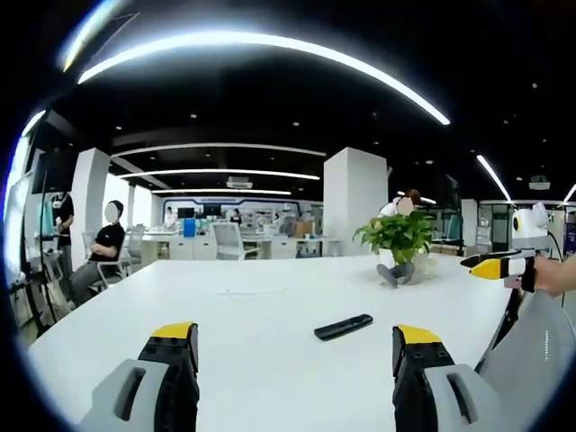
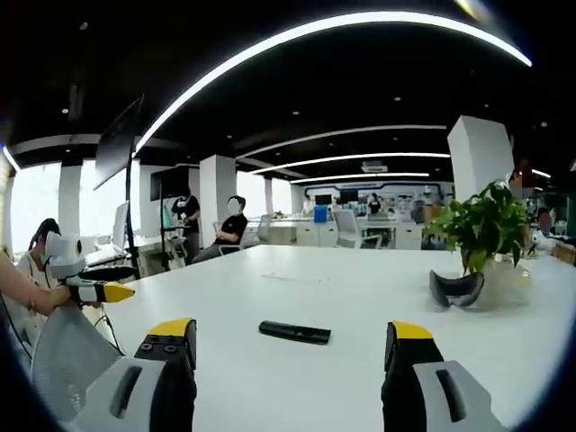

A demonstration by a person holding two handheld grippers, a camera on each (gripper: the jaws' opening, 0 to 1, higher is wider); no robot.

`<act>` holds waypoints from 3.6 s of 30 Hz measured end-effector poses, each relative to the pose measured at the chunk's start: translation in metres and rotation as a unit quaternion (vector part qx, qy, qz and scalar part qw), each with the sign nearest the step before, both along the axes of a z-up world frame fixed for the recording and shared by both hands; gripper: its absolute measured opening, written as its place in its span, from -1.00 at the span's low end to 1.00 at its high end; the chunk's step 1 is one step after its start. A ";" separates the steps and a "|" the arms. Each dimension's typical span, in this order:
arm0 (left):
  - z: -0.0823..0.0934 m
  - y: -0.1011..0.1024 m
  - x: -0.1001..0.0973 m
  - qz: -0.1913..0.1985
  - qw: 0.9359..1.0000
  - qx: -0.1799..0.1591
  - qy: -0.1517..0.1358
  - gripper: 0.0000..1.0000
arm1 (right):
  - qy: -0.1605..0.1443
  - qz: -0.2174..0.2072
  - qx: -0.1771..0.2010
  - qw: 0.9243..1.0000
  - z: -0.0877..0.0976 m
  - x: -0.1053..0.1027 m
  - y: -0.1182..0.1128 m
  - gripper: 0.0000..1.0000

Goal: Press the specified remote control buttons in sequence, fully releasing each button before pressing the next.

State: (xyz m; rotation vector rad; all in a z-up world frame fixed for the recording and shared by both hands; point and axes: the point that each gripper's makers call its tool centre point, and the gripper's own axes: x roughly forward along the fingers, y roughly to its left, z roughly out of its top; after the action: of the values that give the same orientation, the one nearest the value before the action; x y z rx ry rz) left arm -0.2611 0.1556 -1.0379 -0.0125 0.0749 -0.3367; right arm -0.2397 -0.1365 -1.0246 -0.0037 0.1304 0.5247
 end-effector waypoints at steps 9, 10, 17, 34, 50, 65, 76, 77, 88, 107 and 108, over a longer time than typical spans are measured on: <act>0.000 -0.001 0.000 -0.003 1.000 0.000 0.000 0.82 | 0.009 -0.005 -0.010 1.000 -0.005 -0.001 -0.001 0.69; 0.000 -0.002 0.000 -0.004 1.000 0.002 0.000 0.82 | 0.009 -0.007 -0.011 1.000 -0.005 -0.001 -0.001 0.69; -0.001 -0.002 -0.001 -0.002 1.000 0.003 0.002 0.82 | 0.012 -0.004 -0.018 1.000 -0.006 -0.003 0.002 0.67; -0.004 -0.003 -0.001 -0.004 1.000 0.009 0.008 0.81 | 0.011 0.002 -0.045 0.999 -0.009 -0.004 0.004 0.59; -0.002 0.000 0.000 0.002 1.000 0.005 0.003 0.81 | 0.011 0.007 -0.052 0.999 -0.010 -0.004 0.003 0.53; -0.001 0.002 -0.001 0.006 1.000 0.009 0.002 0.80 | 0.020 0.036 -0.060 0.997 -0.015 -0.007 0.015 0.51; -0.003 -0.003 -0.002 -0.003 1.000 0.023 0.006 0.80 | 0.015 0.028 -0.050 0.998 -0.012 -0.008 0.011 0.44; -0.003 -0.002 -0.002 -0.002 1.000 0.022 0.005 0.80 | 0.012 0.026 -0.046 0.999 -0.010 -0.008 0.010 0.42; -0.011 -0.019 -0.004 -0.055 0.997 0.027 0.046 0.94 | 0.028 -0.053 -0.081 0.995 -0.018 0.003 -0.019 0.29; -0.079 -0.049 0.045 -0.237 0.953 0.088 0.167 0.94 | 0.064 -0.124 -0.073 0.988 -0.029 0.006 -0.048 0.22; -0.085 -0.055 0.050 -0.242 0.951 0.081 0.176 0.94 | 0.064 -0.126 -0.072 0.987 -0.029 0.005 -0.048 0.21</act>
State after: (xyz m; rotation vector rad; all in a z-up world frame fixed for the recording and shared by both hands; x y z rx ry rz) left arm -0.2107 0.1001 -1.1224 0.1115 0.4641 -0.8176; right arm -0.2344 -0.1844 -1.0531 -0.0933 0.2903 0.2626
